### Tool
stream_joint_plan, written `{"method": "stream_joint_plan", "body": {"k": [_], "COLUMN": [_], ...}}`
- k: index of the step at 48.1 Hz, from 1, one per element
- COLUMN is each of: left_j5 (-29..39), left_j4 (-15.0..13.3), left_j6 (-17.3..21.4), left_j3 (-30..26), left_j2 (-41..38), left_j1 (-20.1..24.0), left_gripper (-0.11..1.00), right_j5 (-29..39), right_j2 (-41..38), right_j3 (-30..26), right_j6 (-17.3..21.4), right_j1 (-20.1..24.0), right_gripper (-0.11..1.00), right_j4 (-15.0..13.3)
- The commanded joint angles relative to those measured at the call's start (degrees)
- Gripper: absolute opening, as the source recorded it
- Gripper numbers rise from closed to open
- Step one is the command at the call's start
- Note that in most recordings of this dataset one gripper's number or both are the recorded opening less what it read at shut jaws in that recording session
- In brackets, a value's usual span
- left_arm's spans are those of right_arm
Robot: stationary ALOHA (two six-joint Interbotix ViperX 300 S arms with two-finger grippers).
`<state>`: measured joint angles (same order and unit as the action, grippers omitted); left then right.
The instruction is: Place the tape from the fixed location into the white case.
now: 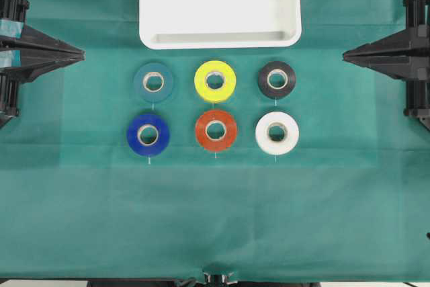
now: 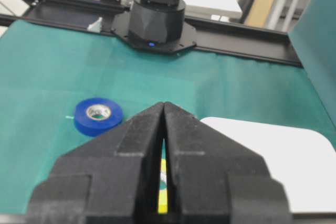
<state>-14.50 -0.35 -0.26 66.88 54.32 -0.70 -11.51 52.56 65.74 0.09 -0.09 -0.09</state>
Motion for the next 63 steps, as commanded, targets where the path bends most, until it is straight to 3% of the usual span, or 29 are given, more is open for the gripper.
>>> {"method": "stream_joint_plan", "body": {"k": [1, 6, 10, 21, 26, 45, 63], "left_j5": [-0.3, -0.3, -0.3, -0.3, -0.3, 0.0, 2.0], "left_j4": [-0.2, -0.3, -0.2, -0.2, -0.3, -0.3, -0.3], "left_j6": [-0.1, -0.1, -0.1, 0.0, 0.0, 0.0, 0.0], "left_j3": [-1.5, -1.6, -1.5, -1.5, -1.6, -1.7, -2.0], "left_j2": [-0.4, -0.4, -0.4, -0.4, -0.5, -0.4, -0.4], "left_j1": [-0.2, -0.4, -0.4, -1.1, -1.1, -0.5, 5.9], "left_gripper": [0.02, 0.03, 0.14, 0.79, 0.98, 0.98, 0.98], "right_j5": [-0.4, -0.4, -0.3, -0.3, -0.2, 0.0, 0.0], "right_j2": [-0.3, -0.3, -0.3, -0.3, -0.3, -0.2, -0.2], "right_j3": [-1.7, -1.7, -1.7, -1.7, -1.7, -1.7, -1.8], "right_j6": [0.1, 0.1, 0.1, 0.1, 0.1, 0.1, 0.1], "right_j1": [0.0, 0.0, 0.0, 0.0, 0.0, 0.0, 0.0], "right_gripper": [0.0, 0.0, 0.0, 0.0, 0.0, 0.0, 0.0], "right_j4": [0.1, 0.1, 0.1, 0.0, 0.0, -0.1, 0.0]}}
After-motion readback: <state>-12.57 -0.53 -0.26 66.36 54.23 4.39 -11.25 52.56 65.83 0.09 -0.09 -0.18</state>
